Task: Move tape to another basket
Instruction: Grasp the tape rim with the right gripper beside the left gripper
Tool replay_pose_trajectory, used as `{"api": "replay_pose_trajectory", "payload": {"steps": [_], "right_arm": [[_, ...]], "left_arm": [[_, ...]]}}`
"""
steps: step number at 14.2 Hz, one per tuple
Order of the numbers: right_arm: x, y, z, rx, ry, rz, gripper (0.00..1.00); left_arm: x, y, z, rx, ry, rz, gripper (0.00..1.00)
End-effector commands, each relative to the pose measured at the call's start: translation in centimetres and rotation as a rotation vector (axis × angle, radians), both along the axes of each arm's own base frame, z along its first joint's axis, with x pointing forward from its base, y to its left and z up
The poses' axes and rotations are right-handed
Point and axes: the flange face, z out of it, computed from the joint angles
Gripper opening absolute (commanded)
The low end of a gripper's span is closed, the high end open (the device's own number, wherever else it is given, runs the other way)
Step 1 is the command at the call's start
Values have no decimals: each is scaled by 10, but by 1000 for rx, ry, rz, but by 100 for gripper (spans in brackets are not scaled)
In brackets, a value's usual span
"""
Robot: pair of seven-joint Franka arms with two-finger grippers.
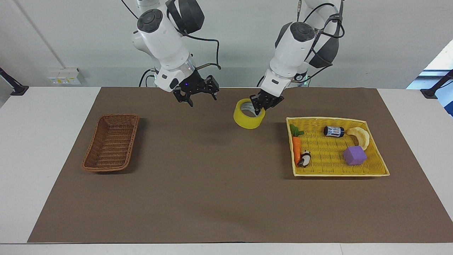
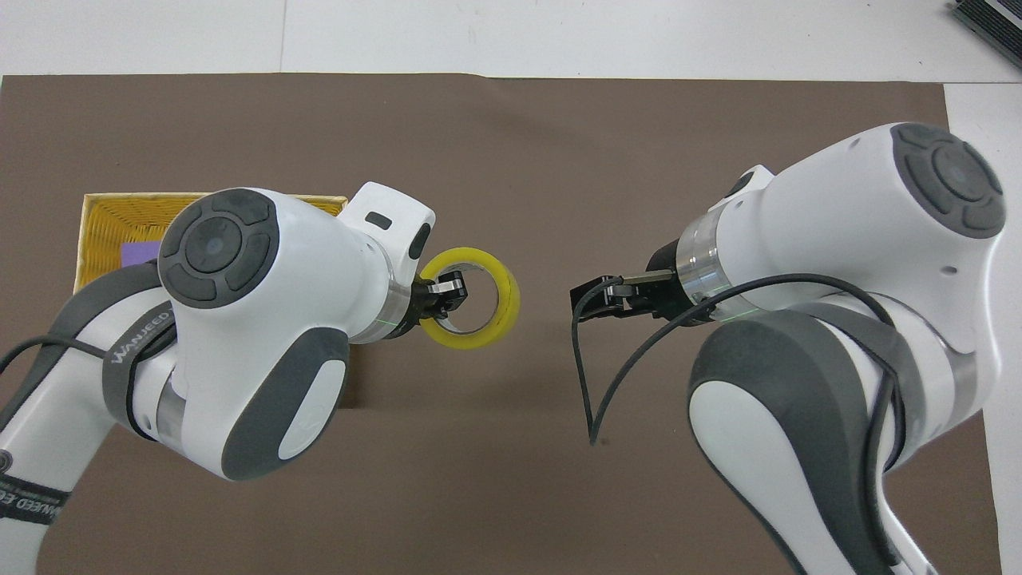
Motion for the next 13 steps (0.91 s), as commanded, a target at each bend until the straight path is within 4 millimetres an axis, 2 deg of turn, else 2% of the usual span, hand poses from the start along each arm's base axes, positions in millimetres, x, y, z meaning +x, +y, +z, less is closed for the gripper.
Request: {"api": "replay_pose_trajectory", "payload": {"steps": [1, 4, 5, 8, 11, 13], "right_arm": [[-6, 5, -14, 21, 2, -11, 100], [-8, 6, -20, 83, 9, 20, 100], [-8, 6, -18, 128, 19, 14, 100], [3, -12, -16, 208, 24, -16, 100], [1, -8, -17, 219, 18, -14, 100], [-6, -12, -30, 213, -5, 19, 100]], "left_arm": [[-5, -16, 14, -47, -27, 37, 0], [-5, -24, 4, -60, -26, 36, 0], [-4, -30, -6, -59, -19, 32, 0], [-6, -49, -18, -74, -26, 46, 0], [-9, -50, -11, -74, -24, 39, 0], [-18, -55, 2, -81, -32, 36, 0]]}}
